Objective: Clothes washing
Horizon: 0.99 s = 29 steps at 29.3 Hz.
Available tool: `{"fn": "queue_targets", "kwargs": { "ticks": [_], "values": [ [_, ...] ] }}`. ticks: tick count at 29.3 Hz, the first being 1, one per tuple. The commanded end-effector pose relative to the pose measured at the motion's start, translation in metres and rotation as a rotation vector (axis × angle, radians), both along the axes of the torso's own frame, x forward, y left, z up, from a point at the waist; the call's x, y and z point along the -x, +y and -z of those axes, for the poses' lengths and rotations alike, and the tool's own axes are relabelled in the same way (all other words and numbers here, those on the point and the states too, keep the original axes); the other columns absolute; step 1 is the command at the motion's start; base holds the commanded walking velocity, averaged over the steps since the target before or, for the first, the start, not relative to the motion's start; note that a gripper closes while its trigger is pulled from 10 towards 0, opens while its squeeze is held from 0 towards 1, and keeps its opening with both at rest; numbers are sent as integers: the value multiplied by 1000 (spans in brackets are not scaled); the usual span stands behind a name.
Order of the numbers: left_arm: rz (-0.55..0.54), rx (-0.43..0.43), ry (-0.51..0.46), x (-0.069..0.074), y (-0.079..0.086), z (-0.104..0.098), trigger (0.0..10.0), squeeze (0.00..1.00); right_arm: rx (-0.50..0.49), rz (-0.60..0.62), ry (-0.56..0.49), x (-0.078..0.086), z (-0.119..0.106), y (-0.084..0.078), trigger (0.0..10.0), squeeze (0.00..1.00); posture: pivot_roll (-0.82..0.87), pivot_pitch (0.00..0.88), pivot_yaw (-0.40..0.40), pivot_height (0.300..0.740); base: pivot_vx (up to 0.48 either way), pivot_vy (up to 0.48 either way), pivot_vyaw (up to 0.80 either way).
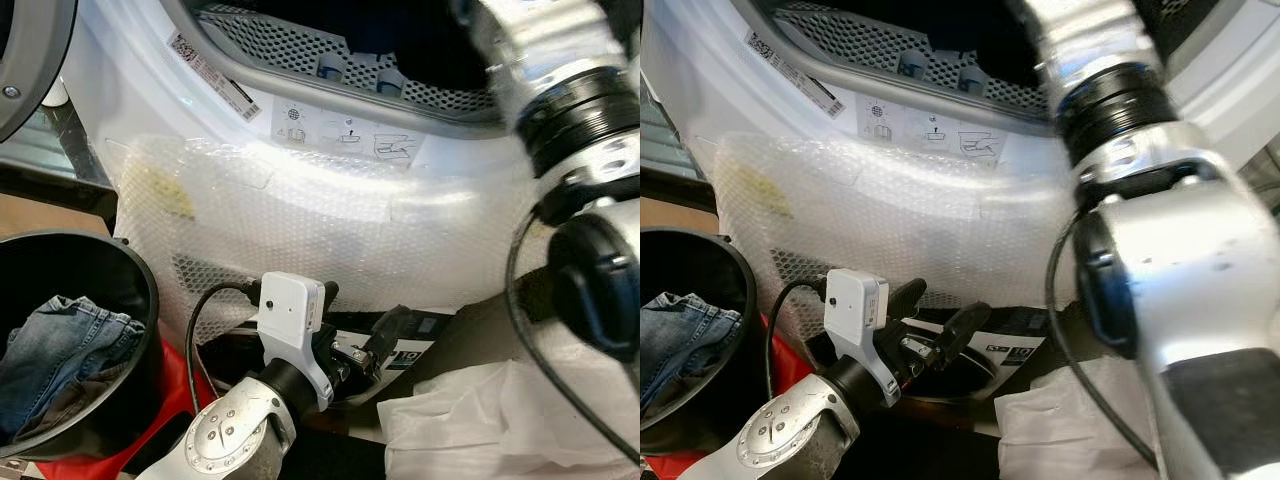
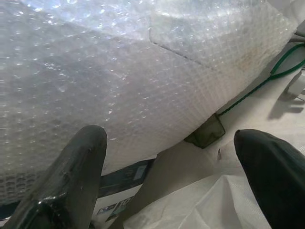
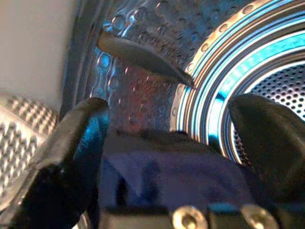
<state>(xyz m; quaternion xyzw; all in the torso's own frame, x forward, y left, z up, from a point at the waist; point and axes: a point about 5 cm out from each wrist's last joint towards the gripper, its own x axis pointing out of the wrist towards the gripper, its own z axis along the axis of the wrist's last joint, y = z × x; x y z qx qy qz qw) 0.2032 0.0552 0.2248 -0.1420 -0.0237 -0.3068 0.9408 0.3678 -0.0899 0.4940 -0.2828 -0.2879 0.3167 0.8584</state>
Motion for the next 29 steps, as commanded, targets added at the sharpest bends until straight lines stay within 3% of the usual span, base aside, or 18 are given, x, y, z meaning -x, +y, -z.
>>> {"fn": "queue_targets", "kwargs": {
  "ticks": [1, 2, 4, 6, 7, 8, 11, 17, 21, 22, 29],
  "values": [
    [19, 13, -10, 4, -4, -3, 10000, 0, 46, -6, -32, 7, -10, -7, 10000, 0, -91, 190, -238, 740, 0, 0, 0],
    [21, 13, -11, 4, -4, -3, 10000, 0, 136, 5, -27, 6, -5, -17, 10000, 0, -91, 190, -238, 740, 0, 0, 0],
    [22, 13, -11, 4, -4, -4, 10000, 0, 175, 14, -11, 5, -3, -22, 10000, 0, -91, 190, -238, 740, 0, 0, 0],
    [24, 13, -12, 4, -4, -3, 10000, 0, 316, 56, 5, 5, 3, -40, 10000, 0, -95, 185, -232, 740, 0, 0, 0],
    [24, 13, -12, 4, -4, -3, 10000, 0, 316, 56, 5, 5, 3, -40, 10000, 0, -95, 185, -232, 740, 0, 0, 0],
    [26, 13, -11, 4, -4, -3, 10000, 0, 407, 95, 2, 5, 6, -49, 10000, 0, -95, 185, -232, 740, 0, 0, 0],
    [28, 12, -11, 4, -3, -3, 10000, 0, 541, 208, -42, 5, 8, -62, 10000, 0, -96, 182, -226, 740, 0, 0, 0],
    [32, 10, -12, 4, -3, -4, 10000, 0, 722, 314, -91, 8, 7, -75, 10000, 0, -95, 183, -224, 740, 0, 0, 0],
    [33, 10, -12, 4, -3, -4, 10000, 0, 753, 336, -105, 9, 5, -76, 10000, 0, -94, 183, -224, 740, 0, 0, 0],
    [36, 11, -12, 5, -4, -3, 10000, 0, 794, 341, -131, 9, 6, -72, 10000, 0, -94, 183, -224, 740, 0, 0, 0],
    [36, 13, -13, 4, -4, -4, 10000, 0, 818, 428, -196, 2, 7, -56, 10000, 0, -100, 184, -226, 740, 0, 0, 0]
  ]
}}
